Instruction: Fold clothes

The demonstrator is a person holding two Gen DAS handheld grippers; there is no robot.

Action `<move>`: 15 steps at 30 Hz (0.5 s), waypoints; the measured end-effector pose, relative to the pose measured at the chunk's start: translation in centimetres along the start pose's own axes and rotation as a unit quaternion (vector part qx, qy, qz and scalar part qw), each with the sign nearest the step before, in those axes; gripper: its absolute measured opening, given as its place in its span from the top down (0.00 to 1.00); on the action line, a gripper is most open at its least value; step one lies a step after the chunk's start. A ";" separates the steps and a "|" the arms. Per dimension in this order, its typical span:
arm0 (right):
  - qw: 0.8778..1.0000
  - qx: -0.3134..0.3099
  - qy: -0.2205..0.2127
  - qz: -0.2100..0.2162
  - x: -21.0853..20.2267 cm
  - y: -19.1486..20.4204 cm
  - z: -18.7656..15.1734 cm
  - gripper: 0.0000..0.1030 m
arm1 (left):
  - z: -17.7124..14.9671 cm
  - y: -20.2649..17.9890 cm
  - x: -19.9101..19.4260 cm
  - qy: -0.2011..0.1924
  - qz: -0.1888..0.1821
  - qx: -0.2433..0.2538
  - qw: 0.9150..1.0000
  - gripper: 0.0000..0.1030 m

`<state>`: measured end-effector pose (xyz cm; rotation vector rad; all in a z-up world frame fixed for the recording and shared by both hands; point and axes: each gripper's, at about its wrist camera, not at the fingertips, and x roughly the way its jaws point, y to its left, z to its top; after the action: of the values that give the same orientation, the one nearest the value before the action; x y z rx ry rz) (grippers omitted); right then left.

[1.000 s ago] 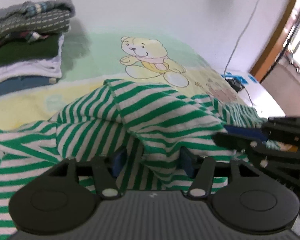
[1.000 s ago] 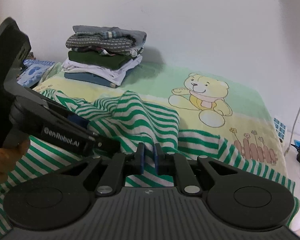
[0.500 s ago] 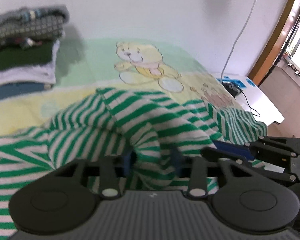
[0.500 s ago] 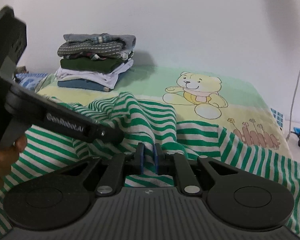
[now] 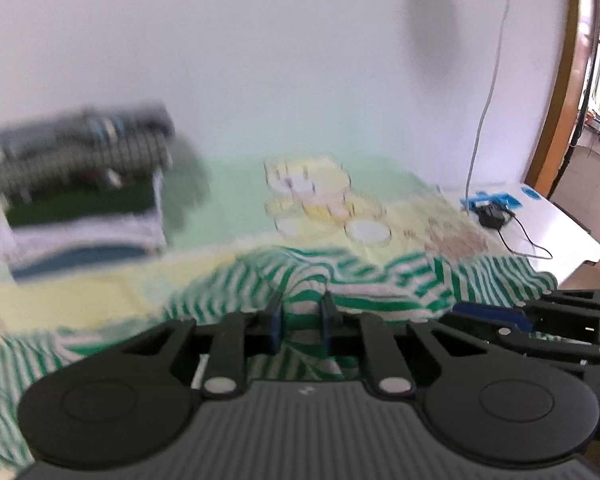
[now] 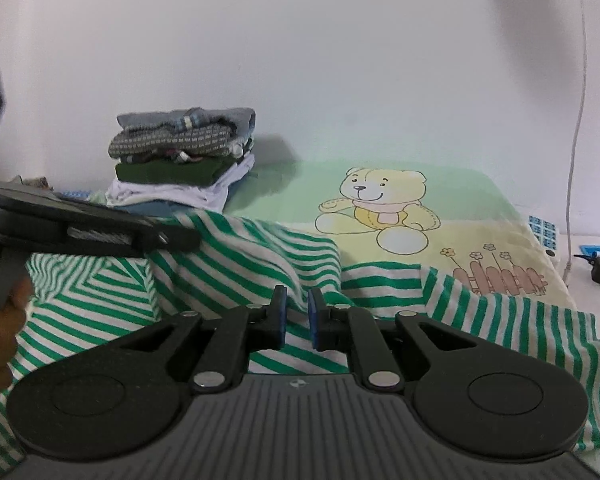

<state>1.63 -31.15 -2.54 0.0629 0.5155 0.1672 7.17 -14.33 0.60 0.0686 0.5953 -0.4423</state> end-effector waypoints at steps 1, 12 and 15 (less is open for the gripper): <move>1.000 0.000 -0.003 -0.003 -0.3 0.0 0.0 0.79 | 0.2 0.0 -0.8 -0.009 0.004 0.004 1.000 0.87; 0.996 -0.075 0.039 0.022 -1.8 2.6 -1.1 0.63 | 8.1 3.4 -5.0 -0.017 -0.052 -0.012 0.998 0.86; 0.998 -0.061 0.016 0.007 -1.7 2.6 -0.1 0.63 | 10.1 3.7 -5.6 -0.013 -0.071 -0.016 0.997 0.86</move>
<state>-0.27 -28.90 -1.48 -0.0554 0.5368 0.2129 9.93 -10.75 11.85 -0.0105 0.5831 -0.5709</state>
